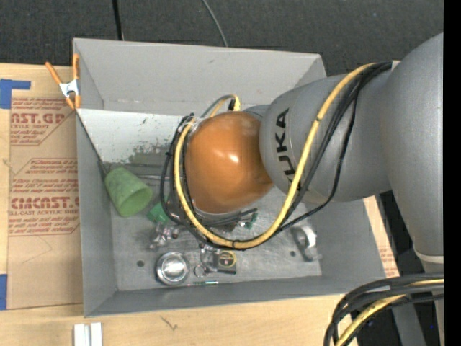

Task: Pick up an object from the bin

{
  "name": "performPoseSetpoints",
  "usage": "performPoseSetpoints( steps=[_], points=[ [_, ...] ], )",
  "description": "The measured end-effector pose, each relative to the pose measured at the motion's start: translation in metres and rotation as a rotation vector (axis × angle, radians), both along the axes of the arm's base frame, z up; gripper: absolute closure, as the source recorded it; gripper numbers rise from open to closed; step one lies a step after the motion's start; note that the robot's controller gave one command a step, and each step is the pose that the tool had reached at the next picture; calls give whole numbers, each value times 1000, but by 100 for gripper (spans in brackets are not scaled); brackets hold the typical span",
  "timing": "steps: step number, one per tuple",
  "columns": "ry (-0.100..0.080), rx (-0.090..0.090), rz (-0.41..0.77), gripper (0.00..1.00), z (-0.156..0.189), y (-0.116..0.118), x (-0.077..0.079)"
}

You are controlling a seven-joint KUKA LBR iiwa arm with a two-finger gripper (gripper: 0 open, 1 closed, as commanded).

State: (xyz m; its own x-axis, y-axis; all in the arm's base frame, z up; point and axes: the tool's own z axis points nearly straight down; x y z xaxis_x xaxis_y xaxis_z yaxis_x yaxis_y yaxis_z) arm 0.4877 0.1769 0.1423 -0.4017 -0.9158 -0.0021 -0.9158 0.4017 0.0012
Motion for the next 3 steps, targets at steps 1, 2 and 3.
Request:
performPoseSetpoints(
  steps=[1,2,3],
  points=[
    [4,-1,391,0,-64,2,-10],
    [1,0,389,100,-62,2,-9],
    [-7,2,425,100,-7,15,-7]
  ],
)
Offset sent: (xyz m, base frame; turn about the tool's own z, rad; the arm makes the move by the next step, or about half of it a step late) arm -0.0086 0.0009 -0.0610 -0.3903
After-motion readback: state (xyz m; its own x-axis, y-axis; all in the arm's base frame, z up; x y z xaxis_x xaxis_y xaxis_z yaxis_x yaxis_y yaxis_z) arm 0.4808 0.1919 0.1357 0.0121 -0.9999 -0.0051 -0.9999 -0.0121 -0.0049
